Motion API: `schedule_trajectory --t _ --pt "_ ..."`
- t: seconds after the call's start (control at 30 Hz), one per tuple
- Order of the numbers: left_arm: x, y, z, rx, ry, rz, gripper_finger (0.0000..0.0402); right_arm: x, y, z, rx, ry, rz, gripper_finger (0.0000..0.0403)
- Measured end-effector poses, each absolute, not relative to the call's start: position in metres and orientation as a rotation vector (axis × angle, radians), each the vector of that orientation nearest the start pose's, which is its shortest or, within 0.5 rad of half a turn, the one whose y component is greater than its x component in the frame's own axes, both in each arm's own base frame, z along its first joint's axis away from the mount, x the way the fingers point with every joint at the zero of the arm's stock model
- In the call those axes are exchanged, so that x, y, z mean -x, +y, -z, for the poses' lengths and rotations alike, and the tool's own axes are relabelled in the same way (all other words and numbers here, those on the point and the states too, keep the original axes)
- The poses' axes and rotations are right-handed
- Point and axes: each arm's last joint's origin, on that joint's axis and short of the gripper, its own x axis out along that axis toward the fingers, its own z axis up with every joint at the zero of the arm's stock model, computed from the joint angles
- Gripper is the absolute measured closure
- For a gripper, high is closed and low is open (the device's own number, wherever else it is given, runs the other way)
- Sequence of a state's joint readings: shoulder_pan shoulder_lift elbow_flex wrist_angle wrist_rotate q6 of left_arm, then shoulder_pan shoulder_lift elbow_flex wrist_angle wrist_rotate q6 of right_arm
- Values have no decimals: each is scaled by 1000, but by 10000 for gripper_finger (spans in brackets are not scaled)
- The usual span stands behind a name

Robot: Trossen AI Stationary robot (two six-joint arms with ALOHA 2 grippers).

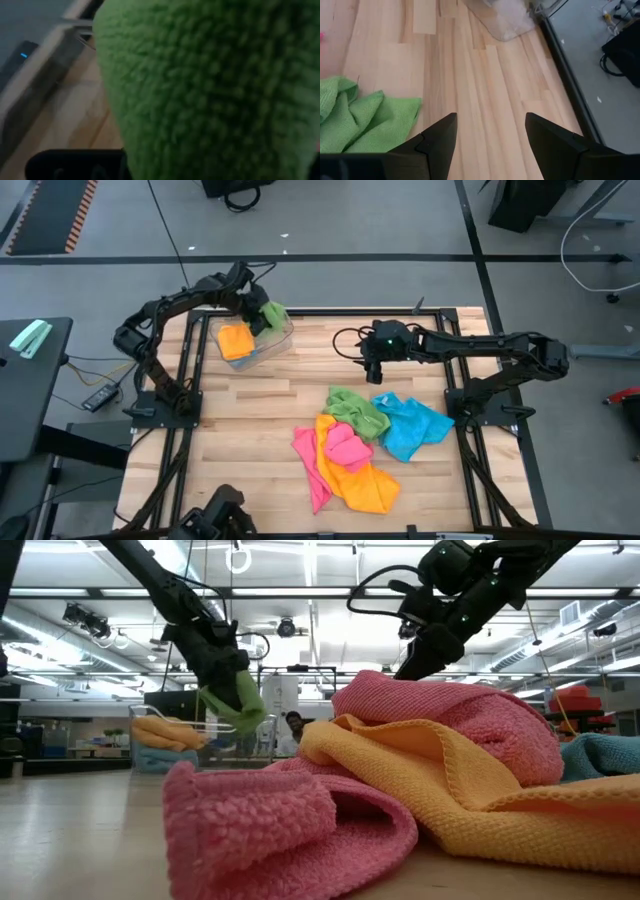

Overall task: Fold microfiber towels
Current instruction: Put the left green microfiber towel into the transparent bin

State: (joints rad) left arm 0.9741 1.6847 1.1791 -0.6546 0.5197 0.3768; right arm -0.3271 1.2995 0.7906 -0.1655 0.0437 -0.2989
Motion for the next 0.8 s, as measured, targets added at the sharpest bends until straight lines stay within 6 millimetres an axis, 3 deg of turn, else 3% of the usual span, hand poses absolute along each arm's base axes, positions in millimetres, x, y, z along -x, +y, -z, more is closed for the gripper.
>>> schedule_trajectory --t 0.2,0.4,0.8 --pt "-209 273 -199 500 966 -195 351 -253 -87 -230 188 725 251 160" --pt "-208 276 -206 443 1060 -245 355 -252 -87 -229 185 738 249 160" --pt "-240 241 -194 -252 1515 -238 359 -252 -87 -228 161 742 255 160"
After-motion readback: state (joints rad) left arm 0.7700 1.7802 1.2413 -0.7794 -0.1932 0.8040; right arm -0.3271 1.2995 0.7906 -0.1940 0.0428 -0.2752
